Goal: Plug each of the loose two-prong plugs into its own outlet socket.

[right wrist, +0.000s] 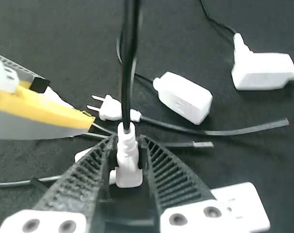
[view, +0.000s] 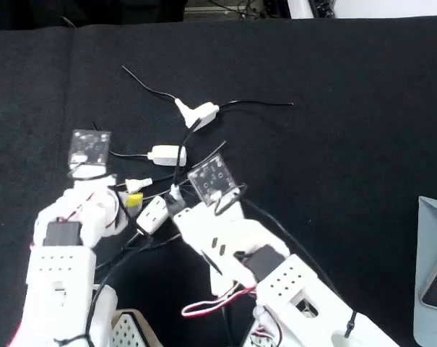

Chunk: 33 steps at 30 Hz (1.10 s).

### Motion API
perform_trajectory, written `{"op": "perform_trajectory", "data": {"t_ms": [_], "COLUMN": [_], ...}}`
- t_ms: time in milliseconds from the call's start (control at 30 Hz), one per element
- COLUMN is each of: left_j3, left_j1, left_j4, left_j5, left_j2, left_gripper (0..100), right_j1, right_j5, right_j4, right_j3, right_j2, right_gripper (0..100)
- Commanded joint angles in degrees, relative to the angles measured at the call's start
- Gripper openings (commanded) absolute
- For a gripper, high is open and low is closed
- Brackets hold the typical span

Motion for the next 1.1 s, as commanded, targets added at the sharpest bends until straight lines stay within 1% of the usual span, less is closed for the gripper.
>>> {"op": "perform_trajectory", "data": {"t_ms": [0,100,333,433,500,833,967,1067], "left_j3": [1.45,2.86,4.97,4.97,4.97,5.05,4.53,4.97], "left_j1": [-3.91,-5.32,-5.41,-5.41,-5.41,-5.32,-4.70,-2.33], "left_j4": [-1.23,-1.23,-1.14,-1.14,-1.14,-1.23,-1.67,-3.69], "left_j5": [3.16,4.48,4.48,4.48,4.40,4.31,4.40,4.40], "left_j2": [-7.03,-10.20,-14.24,-14.15,-14.15,-14.15,-14.15,-14.07], "left_gripper": [30,30,30,30,30,30,30,30], "right_j1": [-2.20,-2.73,-2.81,-2.81,-2.81,-2.90,-4.13,-4.40], "right_j5": [0.97,0.97,2.02,4.22,4.22,4.22,4.22,4.22], "right_j4": [-8.18,-13.27,-25.58,-30.86,-33.58,-34.64,-34.37,-34.29], "right_j3": [-0.40,-1.98,-7.16,-7.78,-7.78,-8.48,-7.43,-6.90], "right_j2": [3.30,10.42,30.81,35.82,37.85,42.51,42.59,42.59], "right_gripper": [1.2,1.2,1.2,1.1,1.1,1.1,1.1,1.1]}}
